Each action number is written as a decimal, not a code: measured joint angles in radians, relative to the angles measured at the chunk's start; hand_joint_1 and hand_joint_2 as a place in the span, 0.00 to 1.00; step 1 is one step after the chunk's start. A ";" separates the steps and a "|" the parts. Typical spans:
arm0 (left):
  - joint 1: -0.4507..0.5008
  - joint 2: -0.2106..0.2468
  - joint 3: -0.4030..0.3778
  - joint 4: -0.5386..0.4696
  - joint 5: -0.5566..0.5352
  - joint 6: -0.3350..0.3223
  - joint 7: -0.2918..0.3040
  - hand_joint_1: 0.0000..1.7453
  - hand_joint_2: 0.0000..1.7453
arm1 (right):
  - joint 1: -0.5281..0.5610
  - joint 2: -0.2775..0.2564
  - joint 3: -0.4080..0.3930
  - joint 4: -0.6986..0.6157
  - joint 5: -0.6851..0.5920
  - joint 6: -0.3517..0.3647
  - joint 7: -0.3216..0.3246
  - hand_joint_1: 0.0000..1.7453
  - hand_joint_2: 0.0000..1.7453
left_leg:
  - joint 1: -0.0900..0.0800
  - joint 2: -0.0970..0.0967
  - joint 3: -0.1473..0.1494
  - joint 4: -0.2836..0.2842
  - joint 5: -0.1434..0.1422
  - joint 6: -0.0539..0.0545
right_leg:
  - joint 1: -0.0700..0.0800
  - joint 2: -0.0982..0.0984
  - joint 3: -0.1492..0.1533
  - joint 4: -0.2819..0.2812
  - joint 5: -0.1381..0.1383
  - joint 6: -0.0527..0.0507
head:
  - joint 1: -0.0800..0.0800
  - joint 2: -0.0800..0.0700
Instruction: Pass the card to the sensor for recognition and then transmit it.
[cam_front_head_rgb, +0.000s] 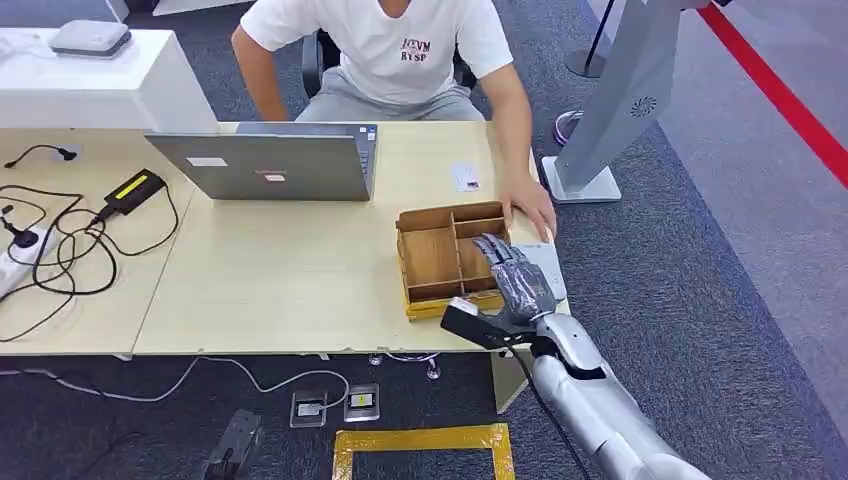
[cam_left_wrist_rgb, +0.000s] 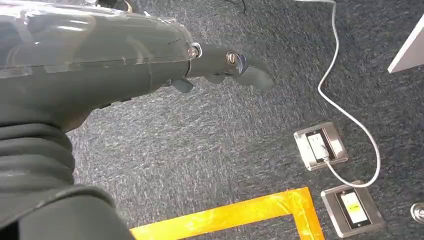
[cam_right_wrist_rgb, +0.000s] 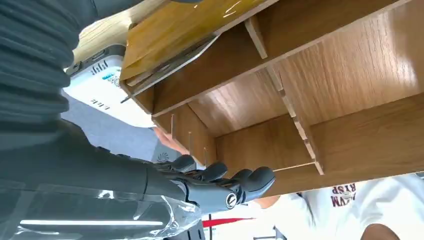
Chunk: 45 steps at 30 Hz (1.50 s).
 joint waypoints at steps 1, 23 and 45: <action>0.000 0.000 0.000 0.000 0.000 0.000 0.000 0.00 0.00 | 0.000 0.000 0.000 0.000 0.000 0.000 0.000 0.00 1.00 | 0.000 0.000 0.000 0.000 0.000 0.000 | 0.000 0.000 0.000 0.000 0.000 0.000 | 0.000 0.000; 0.018 -0.002 0.003 -0.003 0.009 0.003 -0.014 0.00 0.00 | 0.000 -0.021 0.004 0.000 0.008 0.001 0.005 0.00 1.00 | 0.000 0.000 0.000 0.000 0.000 0.000 | 0.000 0.000 0.000 0.000 0.000 0.000 | 0.000 0.000; 0.014 -0.005 0.003 -0.011 -0.004 0.003 -0.014 0.00 0.00 | 0.000 -0.042 0.004 0.002 0.004 -0.010 0.017 0.00 1.00 | 0.000 0.000 0.000 0.000 0.000 0.000 | 0.000 0.000 0.000 0.000 0.000 0.000 | 0.000 0.000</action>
